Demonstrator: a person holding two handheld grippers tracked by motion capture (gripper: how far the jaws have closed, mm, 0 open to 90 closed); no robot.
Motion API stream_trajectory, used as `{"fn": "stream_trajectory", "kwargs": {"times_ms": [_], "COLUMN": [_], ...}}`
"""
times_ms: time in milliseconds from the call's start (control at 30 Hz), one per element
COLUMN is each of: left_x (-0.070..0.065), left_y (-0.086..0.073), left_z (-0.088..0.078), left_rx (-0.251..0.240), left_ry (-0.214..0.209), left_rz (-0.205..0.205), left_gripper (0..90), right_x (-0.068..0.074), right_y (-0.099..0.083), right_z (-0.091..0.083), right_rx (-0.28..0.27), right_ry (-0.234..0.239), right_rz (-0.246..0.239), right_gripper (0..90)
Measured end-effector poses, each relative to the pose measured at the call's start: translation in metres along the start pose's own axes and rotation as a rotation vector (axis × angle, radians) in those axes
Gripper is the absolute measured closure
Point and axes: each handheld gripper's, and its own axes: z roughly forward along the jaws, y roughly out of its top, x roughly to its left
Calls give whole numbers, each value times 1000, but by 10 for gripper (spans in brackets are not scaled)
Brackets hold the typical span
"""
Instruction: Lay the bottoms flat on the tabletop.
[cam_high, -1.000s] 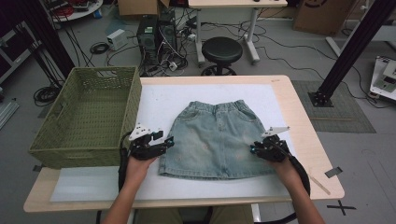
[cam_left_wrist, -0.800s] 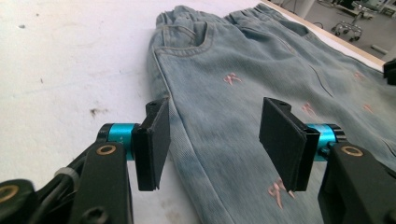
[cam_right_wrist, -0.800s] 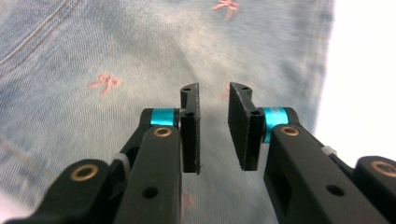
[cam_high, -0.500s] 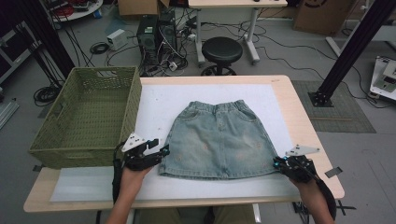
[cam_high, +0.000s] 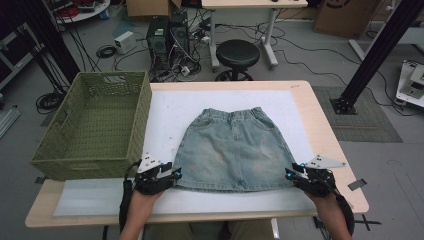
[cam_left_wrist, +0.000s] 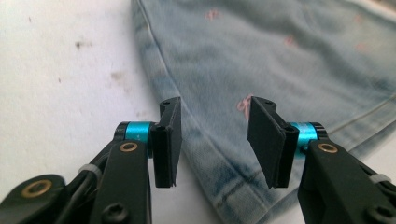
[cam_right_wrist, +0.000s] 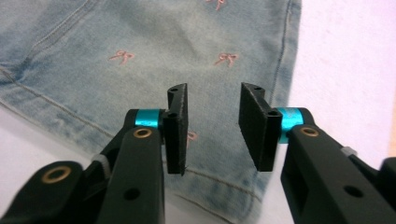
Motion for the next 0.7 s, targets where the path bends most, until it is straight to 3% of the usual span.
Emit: {"fn": "stream_trajectory", "kwargs": {"times_ms": [133, 200, 500, 567, 700], "left_x": [-4, -7, -14, -12, -6], "left_y": [-3, -4, -9, -10, -4], "left_z": [6, 6, -2, -4, -11], "left_rx": [84, 92, 88, 72, -72], "left_ry": [38, 55, 100, 92, 24], "left_rz": [45, 82, 125, 105, 18], "left_gripper": [547, 543, 597, 586, 489], "right_x": [2, 1, -3, -5, -5], "right_y": [1, 2, 3, 5, 12], "right_z": [2, 1, -1, 0, 2], "right_rx": [-2, -7, -26, -38, -63], "right_ry": [5, 6, 3, 4, 10], "right_rz": [2, 7, 27, 44, 73], "right_gripper": [604, 599, 574, 562, 499]}}
